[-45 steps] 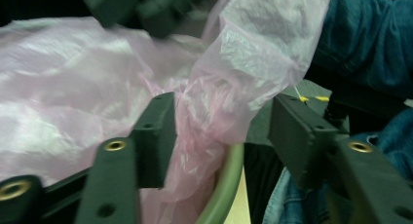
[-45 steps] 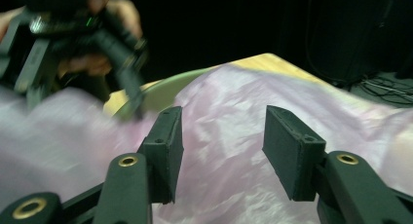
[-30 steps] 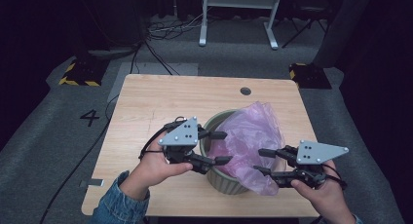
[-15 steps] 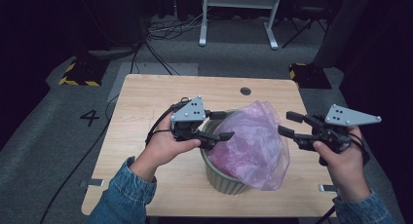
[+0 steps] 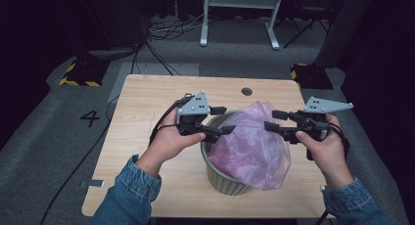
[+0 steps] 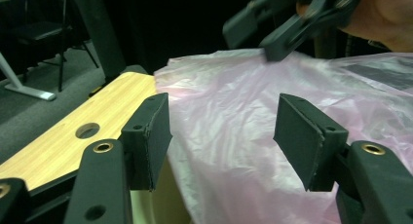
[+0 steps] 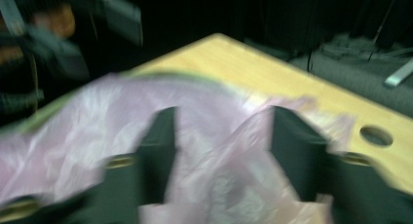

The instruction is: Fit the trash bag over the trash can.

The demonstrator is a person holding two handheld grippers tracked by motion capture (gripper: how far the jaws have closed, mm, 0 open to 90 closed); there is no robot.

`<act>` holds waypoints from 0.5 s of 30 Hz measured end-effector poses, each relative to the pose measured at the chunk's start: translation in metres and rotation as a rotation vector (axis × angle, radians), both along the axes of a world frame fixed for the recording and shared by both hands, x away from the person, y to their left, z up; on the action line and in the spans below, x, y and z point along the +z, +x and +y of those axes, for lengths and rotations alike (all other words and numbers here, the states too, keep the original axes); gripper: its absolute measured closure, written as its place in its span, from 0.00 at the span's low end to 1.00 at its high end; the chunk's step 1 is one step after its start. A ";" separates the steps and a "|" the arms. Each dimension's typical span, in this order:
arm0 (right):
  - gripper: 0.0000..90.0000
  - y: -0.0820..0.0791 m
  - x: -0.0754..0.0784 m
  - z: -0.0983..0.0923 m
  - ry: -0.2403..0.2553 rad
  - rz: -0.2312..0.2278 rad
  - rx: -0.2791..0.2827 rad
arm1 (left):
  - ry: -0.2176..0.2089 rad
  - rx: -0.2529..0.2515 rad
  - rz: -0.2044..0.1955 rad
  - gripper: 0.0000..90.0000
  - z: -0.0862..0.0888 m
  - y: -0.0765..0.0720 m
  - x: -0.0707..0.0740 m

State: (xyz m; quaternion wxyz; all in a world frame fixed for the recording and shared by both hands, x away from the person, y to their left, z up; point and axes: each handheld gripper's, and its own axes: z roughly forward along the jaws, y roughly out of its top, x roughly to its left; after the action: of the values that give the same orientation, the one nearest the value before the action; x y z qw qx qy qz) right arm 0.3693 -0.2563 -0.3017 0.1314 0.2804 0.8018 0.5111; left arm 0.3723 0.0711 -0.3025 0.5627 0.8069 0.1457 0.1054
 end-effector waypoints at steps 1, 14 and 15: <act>0.78 -0.001 -0.001 0.003 -0.024 0.005 0.008 | -0.001 -0.002 0.003 0.43 0.000 0.000 0.000; 1.00 -0.028 0.010 0.032 -0.051 -0.163 0.148 | -0.006 -0.042 0.012 0.43 -0.012 -0.004 0.001; 1.00 -0.030 0.010 0.035 -0.052 -0.175 0.166 | -0.007 -0.045 0.011 0.42 -0.014 -0.005 0.001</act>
State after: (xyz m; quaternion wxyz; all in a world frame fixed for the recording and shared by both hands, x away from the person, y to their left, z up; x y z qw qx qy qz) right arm 0.3391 -0.2216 -0.2913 0.1657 0.1638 0.8207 0.5217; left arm 0.3674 0.0576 -0.3014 0.5668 0.8086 0.1309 0.0878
